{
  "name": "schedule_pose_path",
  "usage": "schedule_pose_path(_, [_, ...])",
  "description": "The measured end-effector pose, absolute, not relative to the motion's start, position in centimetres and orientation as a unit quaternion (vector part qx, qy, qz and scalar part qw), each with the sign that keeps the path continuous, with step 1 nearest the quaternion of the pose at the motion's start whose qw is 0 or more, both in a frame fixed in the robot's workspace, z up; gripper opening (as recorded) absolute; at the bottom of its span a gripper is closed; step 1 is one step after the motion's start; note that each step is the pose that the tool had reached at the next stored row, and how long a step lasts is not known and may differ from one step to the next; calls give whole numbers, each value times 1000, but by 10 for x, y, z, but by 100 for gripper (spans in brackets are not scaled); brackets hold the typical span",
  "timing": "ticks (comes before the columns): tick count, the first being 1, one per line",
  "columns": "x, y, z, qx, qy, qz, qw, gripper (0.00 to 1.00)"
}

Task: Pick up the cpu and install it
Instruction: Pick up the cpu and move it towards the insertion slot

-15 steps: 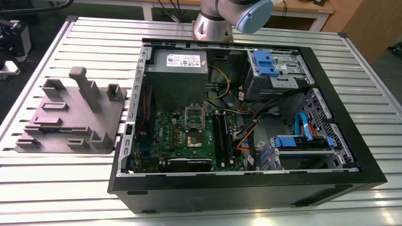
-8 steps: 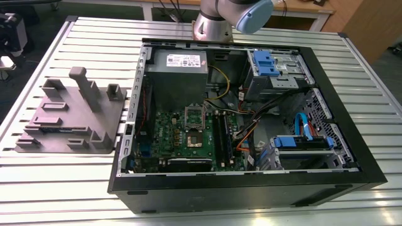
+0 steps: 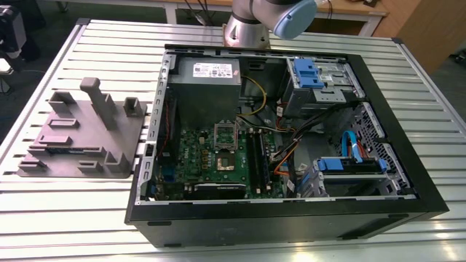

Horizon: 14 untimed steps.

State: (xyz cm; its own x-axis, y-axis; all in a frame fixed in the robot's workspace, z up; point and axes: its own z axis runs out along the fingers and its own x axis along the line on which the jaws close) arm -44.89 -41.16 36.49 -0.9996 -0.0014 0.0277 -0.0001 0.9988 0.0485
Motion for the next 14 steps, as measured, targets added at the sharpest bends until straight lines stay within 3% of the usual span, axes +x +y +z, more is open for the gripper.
schedule_pose_path(14, [-449,-411,375,0,-1000,-24,14,47])
